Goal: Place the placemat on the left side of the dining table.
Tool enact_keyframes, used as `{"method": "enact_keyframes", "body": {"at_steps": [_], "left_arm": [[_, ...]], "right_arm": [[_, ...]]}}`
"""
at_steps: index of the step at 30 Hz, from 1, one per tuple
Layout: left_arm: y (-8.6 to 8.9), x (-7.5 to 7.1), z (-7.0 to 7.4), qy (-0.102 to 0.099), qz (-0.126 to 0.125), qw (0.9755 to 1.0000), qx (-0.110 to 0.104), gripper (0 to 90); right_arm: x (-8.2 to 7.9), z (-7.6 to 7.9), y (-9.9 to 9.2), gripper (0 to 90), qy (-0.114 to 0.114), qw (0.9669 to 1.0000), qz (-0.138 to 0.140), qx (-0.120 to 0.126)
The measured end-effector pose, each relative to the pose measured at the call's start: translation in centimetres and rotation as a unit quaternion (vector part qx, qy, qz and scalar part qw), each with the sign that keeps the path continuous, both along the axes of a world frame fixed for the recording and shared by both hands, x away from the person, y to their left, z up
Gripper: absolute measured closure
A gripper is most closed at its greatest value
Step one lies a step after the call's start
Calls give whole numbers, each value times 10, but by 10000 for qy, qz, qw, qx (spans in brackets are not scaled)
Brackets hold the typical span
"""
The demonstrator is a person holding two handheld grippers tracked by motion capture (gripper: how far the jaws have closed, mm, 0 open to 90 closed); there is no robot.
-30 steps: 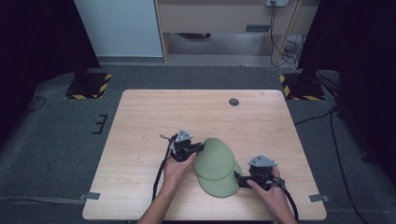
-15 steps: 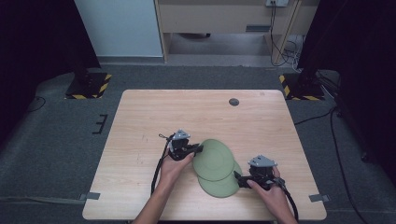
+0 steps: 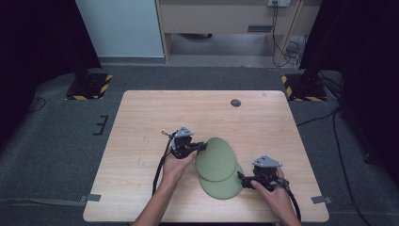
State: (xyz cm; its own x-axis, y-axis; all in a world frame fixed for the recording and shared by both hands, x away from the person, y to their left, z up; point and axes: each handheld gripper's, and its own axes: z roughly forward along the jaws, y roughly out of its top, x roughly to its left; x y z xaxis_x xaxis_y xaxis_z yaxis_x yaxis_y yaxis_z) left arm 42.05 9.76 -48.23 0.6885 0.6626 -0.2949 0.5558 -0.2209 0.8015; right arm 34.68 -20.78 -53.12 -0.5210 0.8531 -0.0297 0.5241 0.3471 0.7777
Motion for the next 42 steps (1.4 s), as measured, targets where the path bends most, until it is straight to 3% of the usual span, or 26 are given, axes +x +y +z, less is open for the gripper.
{"method": "enact_keyframes", "body": {"at_steps": [12,33,42], "left_arm": [[-2,-2,15,-90,-42,9999,36,853],[2,-1,43,-274,-64,9995,-137,854],[7,0,50,-357,3,9993,-87,854]], "right_arm": [[2,2,-8,44,24,9999,-147,82],[3,3,-15,46,28,9995,-278,135],[4,3,-16,46,16,9995,-290,128]]}}
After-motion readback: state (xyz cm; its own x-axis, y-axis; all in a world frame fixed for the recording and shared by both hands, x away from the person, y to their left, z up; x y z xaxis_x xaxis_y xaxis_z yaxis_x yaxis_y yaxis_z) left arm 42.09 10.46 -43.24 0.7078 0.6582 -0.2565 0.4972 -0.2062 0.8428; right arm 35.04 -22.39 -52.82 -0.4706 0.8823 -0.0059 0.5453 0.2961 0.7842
